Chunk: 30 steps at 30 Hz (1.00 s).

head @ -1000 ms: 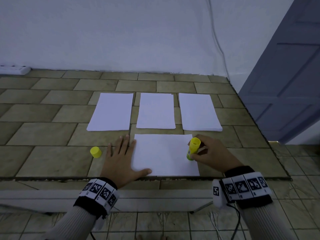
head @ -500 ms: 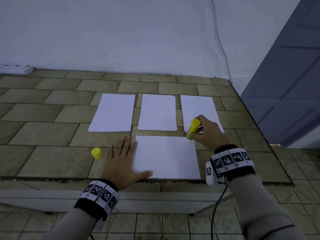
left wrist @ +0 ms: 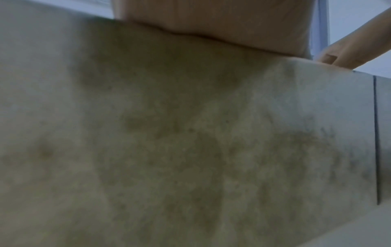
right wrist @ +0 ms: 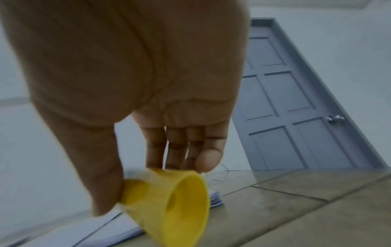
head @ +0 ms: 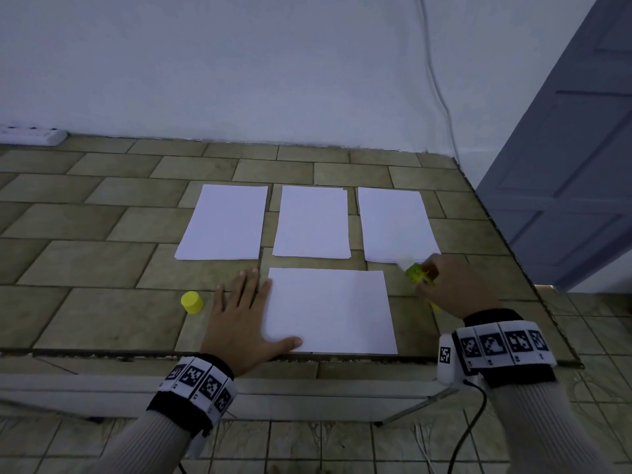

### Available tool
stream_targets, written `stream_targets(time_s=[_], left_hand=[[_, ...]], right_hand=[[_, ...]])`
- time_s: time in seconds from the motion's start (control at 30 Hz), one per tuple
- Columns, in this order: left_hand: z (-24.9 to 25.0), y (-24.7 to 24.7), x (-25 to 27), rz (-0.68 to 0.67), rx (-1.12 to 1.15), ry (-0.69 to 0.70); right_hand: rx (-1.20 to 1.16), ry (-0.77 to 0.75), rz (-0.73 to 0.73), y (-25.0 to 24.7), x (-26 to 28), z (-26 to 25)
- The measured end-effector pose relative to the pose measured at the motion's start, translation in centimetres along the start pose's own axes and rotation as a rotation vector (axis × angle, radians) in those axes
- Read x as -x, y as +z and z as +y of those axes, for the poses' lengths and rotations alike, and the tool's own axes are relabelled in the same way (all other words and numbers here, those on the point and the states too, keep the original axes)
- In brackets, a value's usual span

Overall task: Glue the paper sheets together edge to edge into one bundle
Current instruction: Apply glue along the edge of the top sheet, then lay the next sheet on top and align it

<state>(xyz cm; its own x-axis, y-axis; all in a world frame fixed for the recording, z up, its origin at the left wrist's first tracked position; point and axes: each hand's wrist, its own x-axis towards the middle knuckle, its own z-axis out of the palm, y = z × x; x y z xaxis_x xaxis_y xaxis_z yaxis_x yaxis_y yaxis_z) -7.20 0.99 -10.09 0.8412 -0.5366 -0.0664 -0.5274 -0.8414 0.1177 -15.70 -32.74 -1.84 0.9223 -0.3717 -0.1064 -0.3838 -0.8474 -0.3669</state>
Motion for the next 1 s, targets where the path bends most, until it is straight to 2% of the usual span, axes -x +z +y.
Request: stream_targets(time_s=[0.1, 0.2, 0.33, 0.47, 0.57, 0.7, 0.77, 0.83, 0.9, 1.0], left_hand=[[0.0, 0.3, -0.1, 0.027, -0.001, 0.004], [0.0, 0.3, 0.0, 0.025, 0.006, 0.003], [0.0, 0.1, 0.1, 0.028, 0.009, 0.011], [0.0, 0.2, 0.0, 0.012, -0.001, 0.014], [-0.1, 0.4, 0.0, 0.015, -0.012, 0.018], [0.0, 0.4, 0.0, 0.014, -0.006, 0.012], [0.0, 0.2, 0.0, 0.008, -0.007, 0.011], [0.1, 0.1, 0.1, 0.005, 0.003, 0.006], [0.1, 0.0, 0.2, 0.01, 0.006, 0.005], [0.1, 0.0, 0.2, 0.007, -0.007, 0.011]], right_hand=[[-0.183, 0.095, 0.138, -0.6, -0.2, 0.7], [-0.255, 0.192, 0.209, -0.5, -0.7, 1.6], [-0.286, 0.282, 0.238, 0.0, -1.2, 2.5], [-0.317, 0.309, 0.248, 0.2, -1.4, 2.9], [-0.304, 0.343, 0.209, 0.0, -1.0, 2.6], [-0.232, 0.434, -0.005, 0.5, 0.5, 1.7], [-0.174, 0.388, -0.092, 1.0, 0.9, 0.3], [-0.092, 0.267, -0.134, 1.3, 0.7, -1.7], [-0.098, 0.135, -0.08, 1.3, -0.4, -3.8], [-0.093, 0.058, 0.041, 1.2, -3.0, -5.7]])
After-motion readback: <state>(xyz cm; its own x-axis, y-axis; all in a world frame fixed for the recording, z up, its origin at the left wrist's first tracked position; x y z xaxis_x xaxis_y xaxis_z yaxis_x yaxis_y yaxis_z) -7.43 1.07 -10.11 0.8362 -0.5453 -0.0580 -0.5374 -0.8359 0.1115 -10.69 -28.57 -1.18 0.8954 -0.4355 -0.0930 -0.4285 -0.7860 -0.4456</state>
